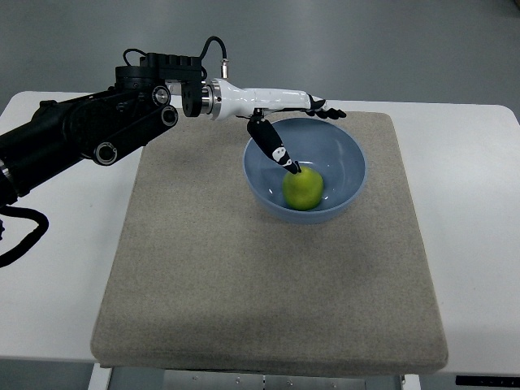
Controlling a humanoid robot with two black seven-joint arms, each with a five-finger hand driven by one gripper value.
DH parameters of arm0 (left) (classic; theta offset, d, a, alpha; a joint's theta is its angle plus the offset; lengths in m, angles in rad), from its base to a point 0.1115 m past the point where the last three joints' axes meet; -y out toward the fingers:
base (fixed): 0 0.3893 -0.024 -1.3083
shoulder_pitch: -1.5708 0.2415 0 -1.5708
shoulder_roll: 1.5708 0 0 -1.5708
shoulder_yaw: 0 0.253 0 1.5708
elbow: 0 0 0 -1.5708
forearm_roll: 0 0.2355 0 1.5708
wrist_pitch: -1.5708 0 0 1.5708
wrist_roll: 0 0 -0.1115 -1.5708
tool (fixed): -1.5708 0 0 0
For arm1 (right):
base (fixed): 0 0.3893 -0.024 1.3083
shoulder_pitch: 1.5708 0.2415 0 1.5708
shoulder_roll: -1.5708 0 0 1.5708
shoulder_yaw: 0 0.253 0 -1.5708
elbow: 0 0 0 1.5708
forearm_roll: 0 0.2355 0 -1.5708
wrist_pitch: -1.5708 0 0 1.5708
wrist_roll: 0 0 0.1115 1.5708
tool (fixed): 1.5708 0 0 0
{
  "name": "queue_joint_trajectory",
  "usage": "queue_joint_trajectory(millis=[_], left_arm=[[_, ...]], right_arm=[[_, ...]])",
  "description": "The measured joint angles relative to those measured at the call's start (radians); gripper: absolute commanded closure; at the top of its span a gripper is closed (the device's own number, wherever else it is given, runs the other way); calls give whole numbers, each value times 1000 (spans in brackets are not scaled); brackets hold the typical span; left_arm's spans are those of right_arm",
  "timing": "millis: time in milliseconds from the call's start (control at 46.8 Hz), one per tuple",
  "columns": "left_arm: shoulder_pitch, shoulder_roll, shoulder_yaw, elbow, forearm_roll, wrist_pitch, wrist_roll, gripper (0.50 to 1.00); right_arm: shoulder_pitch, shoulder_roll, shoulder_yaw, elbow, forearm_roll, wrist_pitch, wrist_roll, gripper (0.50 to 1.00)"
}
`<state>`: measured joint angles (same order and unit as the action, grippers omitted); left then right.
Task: Place pear in bowl with left hand
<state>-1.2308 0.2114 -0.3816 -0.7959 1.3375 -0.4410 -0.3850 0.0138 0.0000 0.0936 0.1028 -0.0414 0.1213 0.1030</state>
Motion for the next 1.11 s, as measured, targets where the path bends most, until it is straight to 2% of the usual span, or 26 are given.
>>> queue_joint_trajectory(millis=[342,662,918,1110], left_arm=[[-15,41,-48,81,-5,0,0,540],[-24,49,-48,150,-34,50,0,538],[-6,43,-40,239,-189,140,0,536],[23,30,-36,352,-422,198,8,536]], right_arm=[[0,0,0,0,0,0,0,574],[0,0,0,0,0,1,0,574],[0,0,0,0,0,0,0,574],[0,0,0,0,0,0,0,574]])
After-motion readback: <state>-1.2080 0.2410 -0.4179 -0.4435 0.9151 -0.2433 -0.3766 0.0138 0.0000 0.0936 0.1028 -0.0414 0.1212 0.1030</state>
